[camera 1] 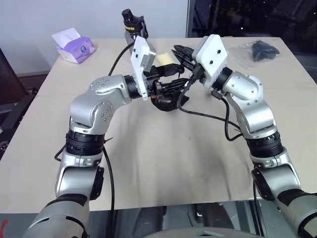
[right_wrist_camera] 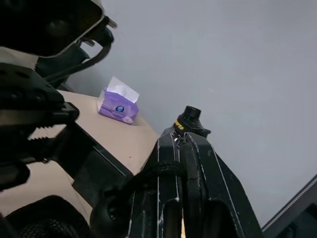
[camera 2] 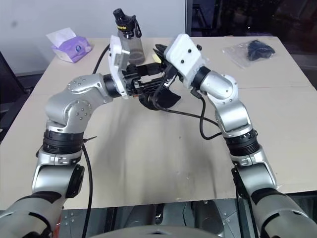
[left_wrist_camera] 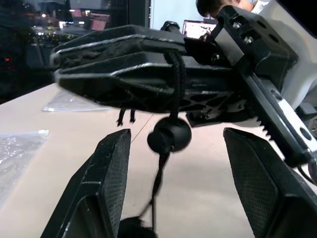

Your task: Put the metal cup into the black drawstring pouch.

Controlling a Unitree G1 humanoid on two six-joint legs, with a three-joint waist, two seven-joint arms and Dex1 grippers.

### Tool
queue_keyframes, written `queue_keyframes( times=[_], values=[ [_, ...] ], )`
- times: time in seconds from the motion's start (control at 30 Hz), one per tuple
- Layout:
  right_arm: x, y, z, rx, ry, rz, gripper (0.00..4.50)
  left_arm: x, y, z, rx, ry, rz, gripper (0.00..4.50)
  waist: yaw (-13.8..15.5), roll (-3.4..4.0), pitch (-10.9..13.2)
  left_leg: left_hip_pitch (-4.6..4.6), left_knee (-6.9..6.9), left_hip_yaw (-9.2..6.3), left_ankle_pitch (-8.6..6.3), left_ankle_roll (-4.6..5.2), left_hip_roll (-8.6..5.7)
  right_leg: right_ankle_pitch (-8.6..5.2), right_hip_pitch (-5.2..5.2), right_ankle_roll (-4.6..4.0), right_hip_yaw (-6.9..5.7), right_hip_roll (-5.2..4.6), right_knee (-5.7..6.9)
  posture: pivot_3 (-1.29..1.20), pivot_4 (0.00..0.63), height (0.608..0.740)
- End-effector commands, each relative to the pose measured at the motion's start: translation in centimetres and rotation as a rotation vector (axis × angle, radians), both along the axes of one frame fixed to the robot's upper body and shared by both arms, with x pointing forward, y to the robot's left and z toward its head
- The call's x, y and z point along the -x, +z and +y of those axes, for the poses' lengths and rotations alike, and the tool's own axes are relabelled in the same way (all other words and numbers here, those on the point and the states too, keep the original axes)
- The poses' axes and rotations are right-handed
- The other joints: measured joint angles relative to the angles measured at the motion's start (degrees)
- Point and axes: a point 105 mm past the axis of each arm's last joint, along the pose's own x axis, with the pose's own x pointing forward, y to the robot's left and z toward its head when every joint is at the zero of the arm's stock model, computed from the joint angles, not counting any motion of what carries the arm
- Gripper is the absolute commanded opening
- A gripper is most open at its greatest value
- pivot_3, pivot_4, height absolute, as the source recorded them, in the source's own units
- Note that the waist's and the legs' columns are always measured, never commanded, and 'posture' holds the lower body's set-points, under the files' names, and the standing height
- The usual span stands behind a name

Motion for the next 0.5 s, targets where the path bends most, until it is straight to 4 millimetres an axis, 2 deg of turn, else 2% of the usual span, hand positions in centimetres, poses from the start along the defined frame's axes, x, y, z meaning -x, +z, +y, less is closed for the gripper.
queue_keyframes(
  times=[0.03,0.13,0.27,0.4,0.5],
  values=[
    [1.3,1.5,0.5,-0.008,0.037,-0.064,0.0,0.1,2.2,0.2,0.062,0.006,-0.06,2.22,0.0,0.0,0.0,0.0,0.0,-0.01,0.0,0.0,0.0,0.0,0.0,0.0,0.0,0.0,0.01,0.0,0.15,0.74],
    [1.3,1.3,0.5,-0.004,0.038,-0.057,0.0,0.3,2.5,0.1,0.087,0.004,-0.055,1.17,0.0,0.0,0.0,0.0,0.0,-0.03,0.0,0.0,0.0,0.0,0.0,0.0,-0.02,0.01,0.02,0.0,0.15,0.74],
    [1.2,1.0,0.4,0.002,0.033,-0.048,0.0,0.1,2.5,0.2,0.09,0.017,-0.056,0.25,0.0,0.0,0.0,0.01,0.0,-0.04,0.0,0.0,0.0,0.0,0.0,0.0,-0.02,0.01,0.03,0.0,0.15,0.74],
    [1.0,1.6,0.0,-0.057,0.021,-0.046,0.0,-0.1,1.4,0.3,0.031,0.04,-0.052,0.25,0.0,0.0,0.0,0.01,0.0,-0.04,0.0,0.0,0.0,0.0,0.0,0.0,-0.02,0.01,0.04,0.0,0.15,0.74],
    [0.3,6.0,-1.8,-0.245,-0.076,-0.169,0.0,-0.6,-1.3,0.3,-0.07,0.073,-0.032,0.25,-0.1,0.0,0.0,0.03,0.0,-0.04,0.0,0.0,0.01,0.0,0.0,0.0,-0.01,0.02,0.06,0.0,0.15,0.74]
  ],
)
